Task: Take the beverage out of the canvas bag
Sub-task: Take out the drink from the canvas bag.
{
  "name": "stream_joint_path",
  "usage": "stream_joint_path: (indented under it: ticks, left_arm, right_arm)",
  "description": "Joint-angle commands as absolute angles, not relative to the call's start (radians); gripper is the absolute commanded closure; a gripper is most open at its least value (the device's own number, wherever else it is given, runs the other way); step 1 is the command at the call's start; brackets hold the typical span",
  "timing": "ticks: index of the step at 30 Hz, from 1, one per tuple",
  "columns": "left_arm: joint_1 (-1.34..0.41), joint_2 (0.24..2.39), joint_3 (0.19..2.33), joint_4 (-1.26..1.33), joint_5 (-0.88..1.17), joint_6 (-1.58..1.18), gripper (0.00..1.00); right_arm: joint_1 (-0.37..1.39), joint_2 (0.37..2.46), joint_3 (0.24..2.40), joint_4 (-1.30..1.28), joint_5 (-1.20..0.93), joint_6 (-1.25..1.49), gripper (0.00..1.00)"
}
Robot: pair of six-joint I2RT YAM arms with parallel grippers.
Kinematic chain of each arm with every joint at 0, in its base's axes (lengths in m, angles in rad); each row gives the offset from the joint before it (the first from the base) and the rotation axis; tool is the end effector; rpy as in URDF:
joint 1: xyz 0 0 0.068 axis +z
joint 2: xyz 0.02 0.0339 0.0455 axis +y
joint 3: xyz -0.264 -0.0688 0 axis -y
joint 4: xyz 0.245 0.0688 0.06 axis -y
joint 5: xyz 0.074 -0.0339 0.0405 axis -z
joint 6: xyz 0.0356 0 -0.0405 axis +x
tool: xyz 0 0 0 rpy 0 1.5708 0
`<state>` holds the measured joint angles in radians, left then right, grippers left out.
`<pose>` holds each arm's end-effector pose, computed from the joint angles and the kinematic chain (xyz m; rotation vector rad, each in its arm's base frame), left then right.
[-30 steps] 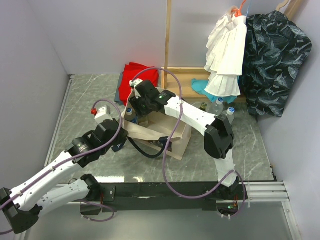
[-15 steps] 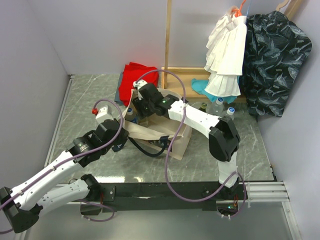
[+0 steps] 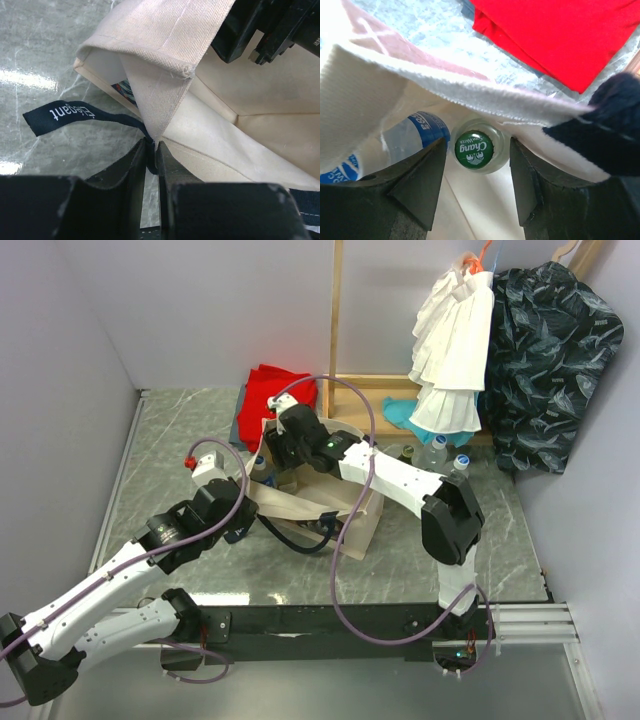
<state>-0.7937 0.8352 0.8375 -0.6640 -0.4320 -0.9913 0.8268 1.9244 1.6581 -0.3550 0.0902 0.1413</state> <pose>0.1310 -0.1119 0.3045 -0.4519 2.1666 -0.5344 0.3089 0.3308 0.2909 -0.6989 2.1121 0.4431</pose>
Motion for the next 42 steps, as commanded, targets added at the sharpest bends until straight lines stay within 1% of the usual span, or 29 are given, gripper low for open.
stream_joint_path:
  ticks: [1, 4, 6, 8, 9, 16, 18, 30, 33, 42]
  left_arm:
    - [-0.796, 0.828, 0.83, -0.715, -0.436, -0.985, 0.8]
    - [-0.796, 0.821, 0.825, -0.713, -0.436, -0.988, 0.8]
    - [-0.796, 0.816, 0.824, -0.715, -0.436, -0.986, 0.8]
    - [-0.796, 0.816, 0.824, -0.716, -0.437, -0.988, 0.8]
    - [-0.796, 0.818, 0.825, -0.716, -0.437, -0.988, 0.8]
    - [-0.796, 0.825, 0.828, -0.721, -0.439, -0.988, 0.8]
    - [-0.796, 0.821, 0.827, -0.724, -0.44, -0.991, 0.8]
    - [-0.796, 0.822, 0.825, -0.722, -0.439, -0.989, 0.8]
    - [-0.796, 0.819, 0.819, -0.723, -0.44, -0.991, 0.8]
    - [-0.796, 0.819, 0.824, -0.723, -0.442, -0.991, 0.8]
  right_arm:
    - [0.824, 1.876, 1.695, -0.311, 0.101, 0.152, 0.39]
    - [0.822, 1.904, 1.724, -0.353, 0.103, 0.156, 0.4]
    - [0.824, 1.901, 1.709, -0.335, 0.109, 0.158, 0.42]
    - [0.824, 1.893, 1.686, -0.318, 0.103, 0.155, 0.51]
    - [0.824, 1.893, 1.689, -0.324, 0.103, 0.156, 0.51]
    - [0.824, 1.925, 1.723, -0.351, 0.106, 0.16, 0.48]
    - [0.824, 1.928, 1.723, -0.356, 0.1, 0.161, 0.46]
    - [0.824, 1.957, 1.721, -0.348, 0.101, 0.169, 0.46]
    - [0.824, 1.937, 1.684, -0.321, 0.097, 0.166, 0.46]
    - [0.824, 1.967, 1.723, -0.374, 0.107, 0.172, 0.47]
